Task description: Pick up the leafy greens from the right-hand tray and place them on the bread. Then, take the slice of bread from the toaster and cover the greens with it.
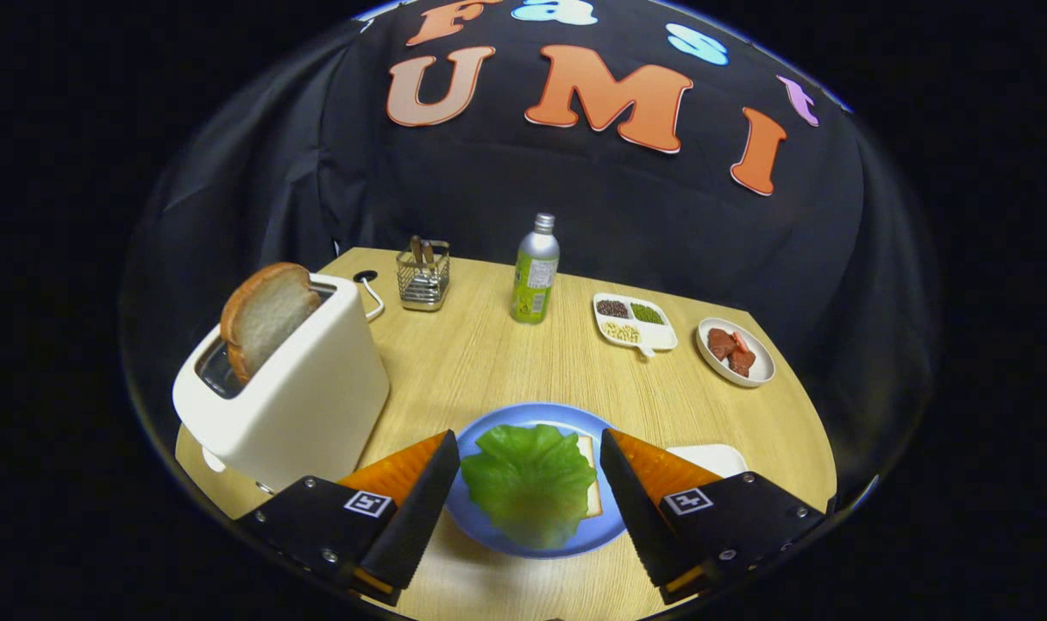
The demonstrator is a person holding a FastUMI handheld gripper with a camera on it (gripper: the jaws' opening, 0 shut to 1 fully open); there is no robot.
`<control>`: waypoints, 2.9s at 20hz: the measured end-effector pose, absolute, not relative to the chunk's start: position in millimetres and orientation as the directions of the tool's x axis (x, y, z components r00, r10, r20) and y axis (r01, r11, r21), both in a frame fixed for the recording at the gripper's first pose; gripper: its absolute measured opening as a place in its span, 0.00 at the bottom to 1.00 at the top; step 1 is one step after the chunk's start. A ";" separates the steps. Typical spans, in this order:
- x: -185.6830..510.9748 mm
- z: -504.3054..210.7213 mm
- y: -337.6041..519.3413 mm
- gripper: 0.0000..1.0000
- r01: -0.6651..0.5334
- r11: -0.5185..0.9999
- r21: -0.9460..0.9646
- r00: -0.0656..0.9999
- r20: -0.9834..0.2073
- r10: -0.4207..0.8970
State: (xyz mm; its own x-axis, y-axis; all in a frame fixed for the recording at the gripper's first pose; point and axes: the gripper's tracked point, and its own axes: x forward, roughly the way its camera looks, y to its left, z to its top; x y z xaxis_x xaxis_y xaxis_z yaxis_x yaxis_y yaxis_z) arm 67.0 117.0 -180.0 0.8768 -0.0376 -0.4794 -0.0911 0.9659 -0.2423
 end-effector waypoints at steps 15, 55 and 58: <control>77.5 -110.3 267.5 0.99 -0.244 0.962 -0.123 0.915 -0.358 0.186; 56.5 -67.4 249.1 0.05 -0.215 0.976 -0.033 0.922 -0.337 0.191; 56.9 -75.1 222.3 0.05 -0.184 0.982 -0.037 0.925 -0.345 0.160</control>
State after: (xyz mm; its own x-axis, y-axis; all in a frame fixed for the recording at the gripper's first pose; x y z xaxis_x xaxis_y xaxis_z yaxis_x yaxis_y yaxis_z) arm 56.9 222.3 -75.1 0.9248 0.1599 -0.3451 -0.1837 0.9823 -0.0372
